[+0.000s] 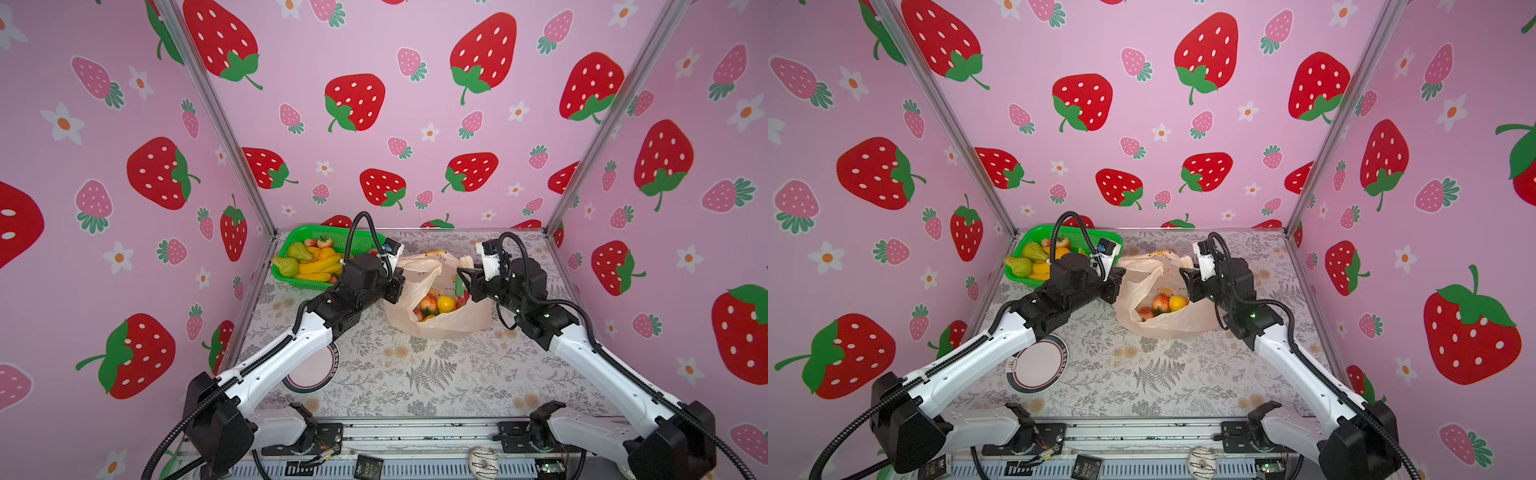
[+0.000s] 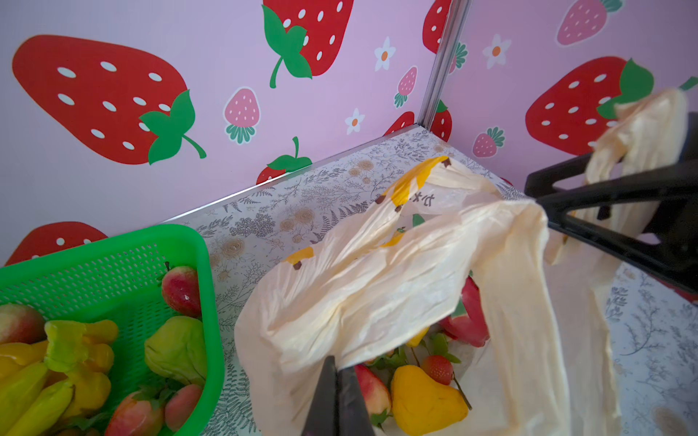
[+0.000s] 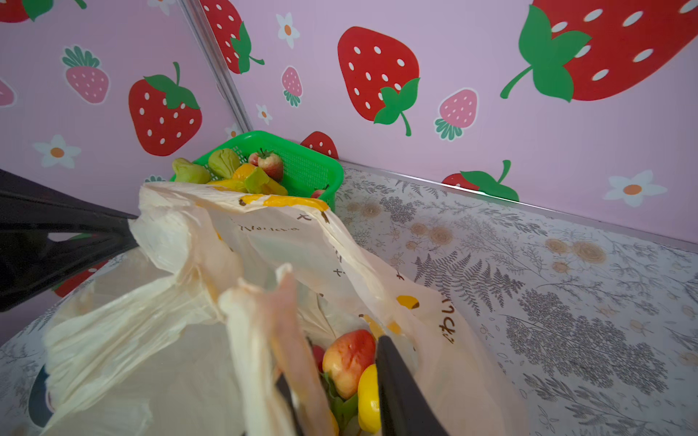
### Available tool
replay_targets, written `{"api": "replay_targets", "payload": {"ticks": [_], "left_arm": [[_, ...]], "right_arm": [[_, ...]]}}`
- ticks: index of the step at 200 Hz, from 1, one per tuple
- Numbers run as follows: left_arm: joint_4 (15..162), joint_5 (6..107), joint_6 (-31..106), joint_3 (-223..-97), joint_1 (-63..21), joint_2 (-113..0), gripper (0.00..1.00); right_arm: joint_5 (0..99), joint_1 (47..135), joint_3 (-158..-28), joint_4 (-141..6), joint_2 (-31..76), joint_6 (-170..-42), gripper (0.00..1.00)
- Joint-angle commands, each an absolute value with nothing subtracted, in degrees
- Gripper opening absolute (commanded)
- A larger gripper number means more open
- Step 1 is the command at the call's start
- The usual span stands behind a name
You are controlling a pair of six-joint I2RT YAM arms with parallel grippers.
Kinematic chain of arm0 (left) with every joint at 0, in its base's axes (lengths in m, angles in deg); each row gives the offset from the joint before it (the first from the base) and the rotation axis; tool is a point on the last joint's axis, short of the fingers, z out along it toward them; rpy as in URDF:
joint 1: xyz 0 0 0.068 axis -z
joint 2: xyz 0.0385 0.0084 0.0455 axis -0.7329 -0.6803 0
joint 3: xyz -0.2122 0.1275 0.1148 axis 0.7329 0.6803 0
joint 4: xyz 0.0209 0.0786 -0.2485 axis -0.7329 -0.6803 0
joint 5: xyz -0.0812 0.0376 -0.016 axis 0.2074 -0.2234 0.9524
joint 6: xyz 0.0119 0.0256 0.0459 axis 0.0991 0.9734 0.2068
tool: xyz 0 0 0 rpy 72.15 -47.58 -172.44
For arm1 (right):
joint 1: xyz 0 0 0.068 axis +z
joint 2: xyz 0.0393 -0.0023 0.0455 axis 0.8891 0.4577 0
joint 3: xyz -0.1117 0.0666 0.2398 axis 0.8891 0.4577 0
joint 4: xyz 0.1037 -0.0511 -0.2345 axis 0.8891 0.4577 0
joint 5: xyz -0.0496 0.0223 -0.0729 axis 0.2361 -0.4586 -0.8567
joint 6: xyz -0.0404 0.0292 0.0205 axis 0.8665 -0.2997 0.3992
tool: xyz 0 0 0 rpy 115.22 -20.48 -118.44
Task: Place the fake fruits into the plastic bag and tie a complex knot
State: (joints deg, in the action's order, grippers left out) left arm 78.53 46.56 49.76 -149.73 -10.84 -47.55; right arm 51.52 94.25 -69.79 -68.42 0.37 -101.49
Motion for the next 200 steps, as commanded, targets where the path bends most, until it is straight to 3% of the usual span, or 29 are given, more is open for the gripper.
{"api": "replay_targets", "payload": {"ticks": [1,32,87,150,200], "left_arm": [[83.2,48.6,43.5,-148.1,-12.3,-46.1,0.00],[86.4,50.8,37.9,-145.3,-14.4,-44.6,0.00],[91.1,53.9,29.8,-141.8,-16.4,-41.7,0.00],[91.7,54.7,28.9,-141.1,-16.7,-41.6,0.00],[91.5,54.8,29.0,-141.1,-16.8,-41.3,0.00]], "right_arm": [[58.7,94.1,-74.3,-67.7,1.1,-98.3,0.42],[56.4,94.3,-76.4,-68.5,-1.5,-95.8,0.55],[52.2,98.0,-81.3,-66.6,-4.4,-90.6,0.67],[76.2,99.4,-91.9,-59.0,8.1,-85.6,0.68],[83.1,99.3,-96.5,-54.1,15.4,-80.7,0.66]]}}
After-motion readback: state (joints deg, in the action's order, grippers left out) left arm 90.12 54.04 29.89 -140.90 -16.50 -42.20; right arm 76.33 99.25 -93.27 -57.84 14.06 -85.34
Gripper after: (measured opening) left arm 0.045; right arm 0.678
